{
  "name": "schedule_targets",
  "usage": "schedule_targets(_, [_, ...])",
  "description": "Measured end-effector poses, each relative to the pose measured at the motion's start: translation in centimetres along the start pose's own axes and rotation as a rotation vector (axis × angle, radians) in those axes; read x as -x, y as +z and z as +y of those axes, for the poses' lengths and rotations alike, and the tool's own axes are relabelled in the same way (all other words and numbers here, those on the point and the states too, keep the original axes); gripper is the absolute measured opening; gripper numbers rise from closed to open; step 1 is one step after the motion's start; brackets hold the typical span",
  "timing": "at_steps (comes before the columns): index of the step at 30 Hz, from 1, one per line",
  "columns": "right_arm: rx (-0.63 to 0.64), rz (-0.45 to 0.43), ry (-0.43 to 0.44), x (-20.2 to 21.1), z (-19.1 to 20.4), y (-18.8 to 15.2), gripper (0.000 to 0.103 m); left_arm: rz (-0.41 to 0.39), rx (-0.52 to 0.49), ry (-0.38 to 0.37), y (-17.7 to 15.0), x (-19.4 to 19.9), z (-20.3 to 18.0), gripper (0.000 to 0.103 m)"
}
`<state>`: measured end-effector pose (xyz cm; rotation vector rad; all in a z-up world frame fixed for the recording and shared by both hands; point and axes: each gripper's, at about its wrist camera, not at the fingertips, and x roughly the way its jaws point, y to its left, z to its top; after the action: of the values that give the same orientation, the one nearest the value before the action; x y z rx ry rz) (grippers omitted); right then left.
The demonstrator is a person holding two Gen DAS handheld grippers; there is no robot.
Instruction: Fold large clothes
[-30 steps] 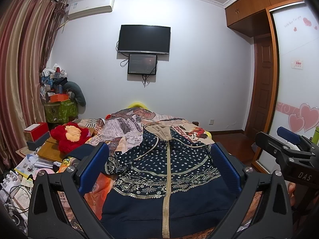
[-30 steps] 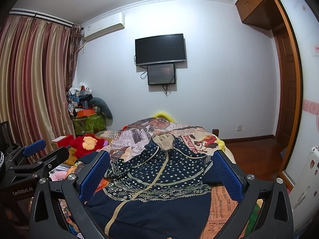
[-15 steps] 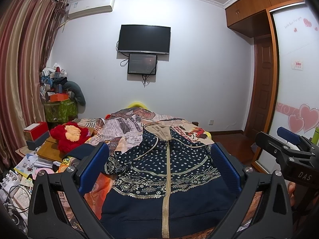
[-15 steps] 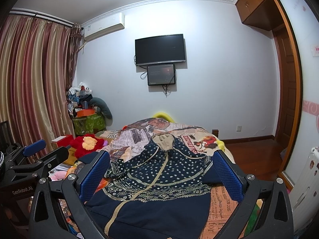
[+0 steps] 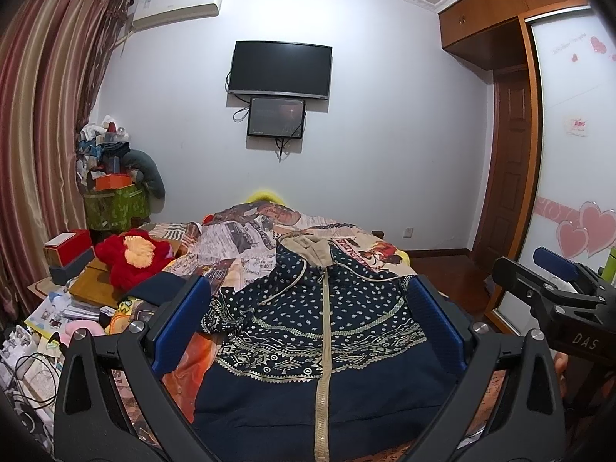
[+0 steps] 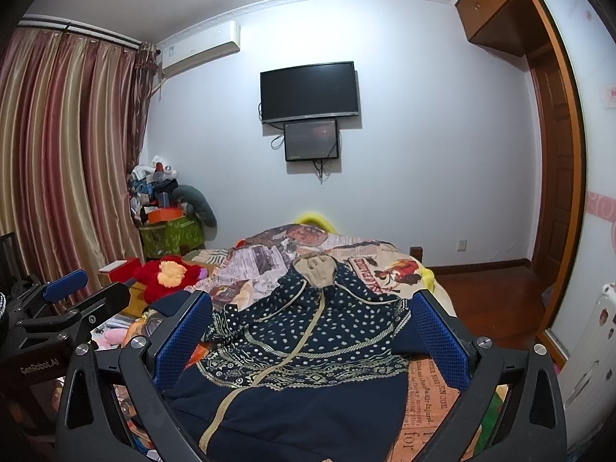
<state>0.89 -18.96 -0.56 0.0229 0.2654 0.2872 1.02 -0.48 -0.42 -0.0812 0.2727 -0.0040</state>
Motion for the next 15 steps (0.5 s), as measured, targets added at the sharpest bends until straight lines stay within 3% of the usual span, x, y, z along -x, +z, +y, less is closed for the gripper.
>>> schedule_targets(9, [0.011,0.08,-0.003,-5.0,0.8,-0.9,0.103,0.042,0.007,0.086,0.1,-3.9,2.7,0.103])
schedule_targets(15, [0.012,0.144,-0.003,-10.5,0.2,-1.1,0.103,0.102,0.024,0.168,0.5,-8.8,7.1,0.103])
